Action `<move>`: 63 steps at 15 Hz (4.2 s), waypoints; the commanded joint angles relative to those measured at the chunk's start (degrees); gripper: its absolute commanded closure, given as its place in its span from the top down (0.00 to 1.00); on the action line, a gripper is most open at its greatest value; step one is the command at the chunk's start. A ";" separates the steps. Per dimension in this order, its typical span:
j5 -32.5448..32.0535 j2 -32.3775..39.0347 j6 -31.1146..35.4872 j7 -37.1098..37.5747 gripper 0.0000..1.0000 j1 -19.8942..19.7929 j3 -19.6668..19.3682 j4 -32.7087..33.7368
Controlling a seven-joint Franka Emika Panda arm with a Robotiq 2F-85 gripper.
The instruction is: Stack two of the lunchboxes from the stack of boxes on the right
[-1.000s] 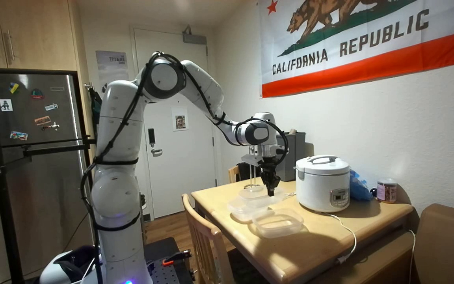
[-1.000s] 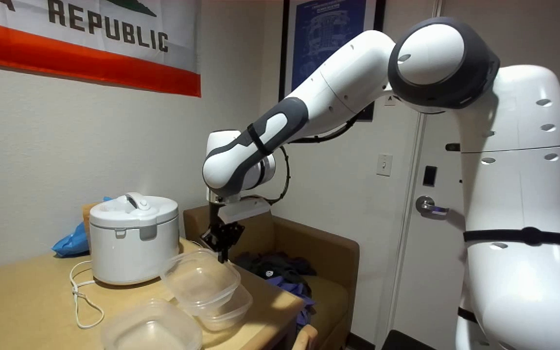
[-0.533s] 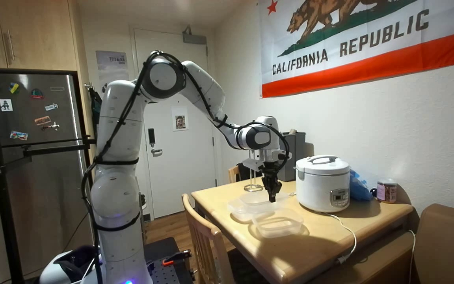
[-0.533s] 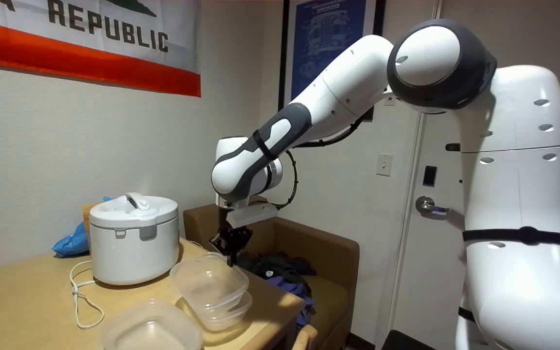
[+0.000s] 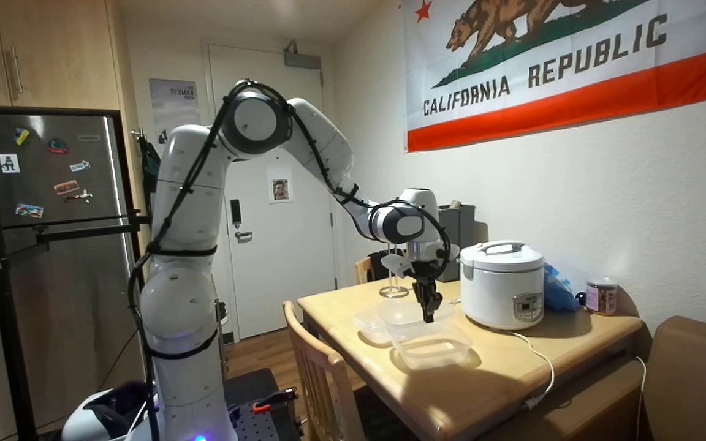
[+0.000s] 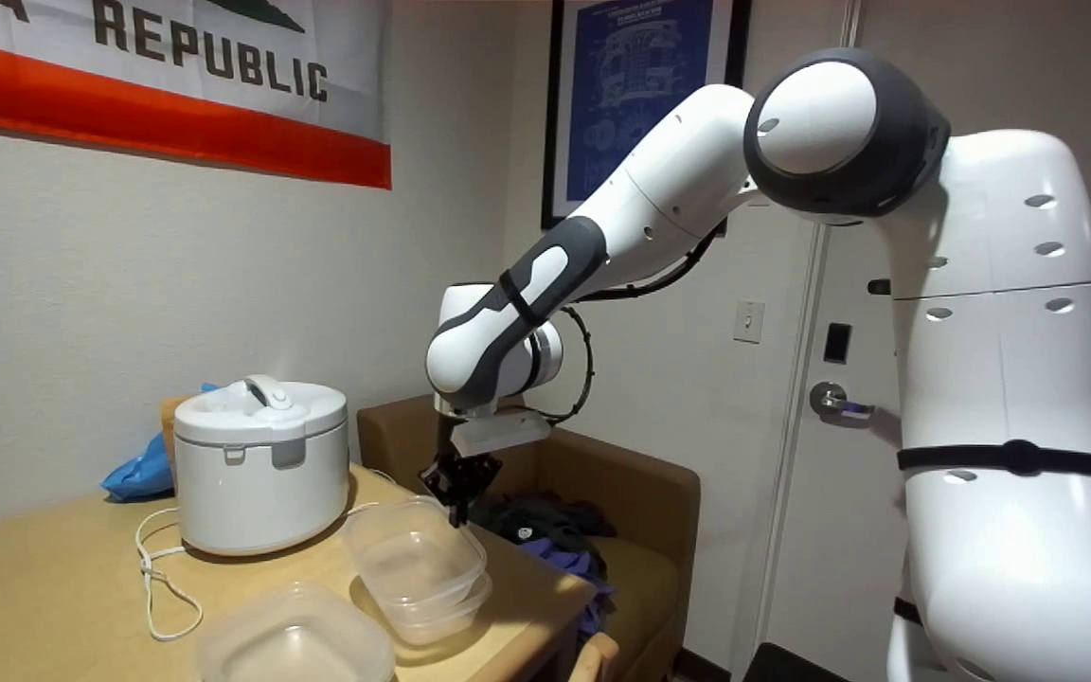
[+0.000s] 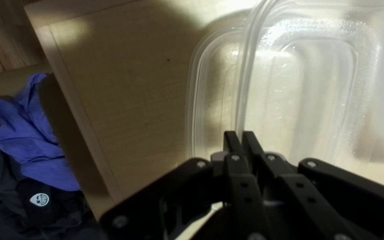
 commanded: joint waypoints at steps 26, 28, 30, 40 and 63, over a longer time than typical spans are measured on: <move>1.48 1.42 5.06 -2.64 0.02 -1.33 -1.58 -2.09; 1.30 1.87 5.11 -3.27 0.02 -1.32 -1.61 -2.08; 0.98 2.20 5.16 -3.35 0.02 -1.30 -1.74 -2.15; 1.90 3.93 6.37 -3.71 0.02 -1.73 -1.54 -1.76; 0.04 2.93 9.17 0.49 0.54 1.06 -1.92 -4.32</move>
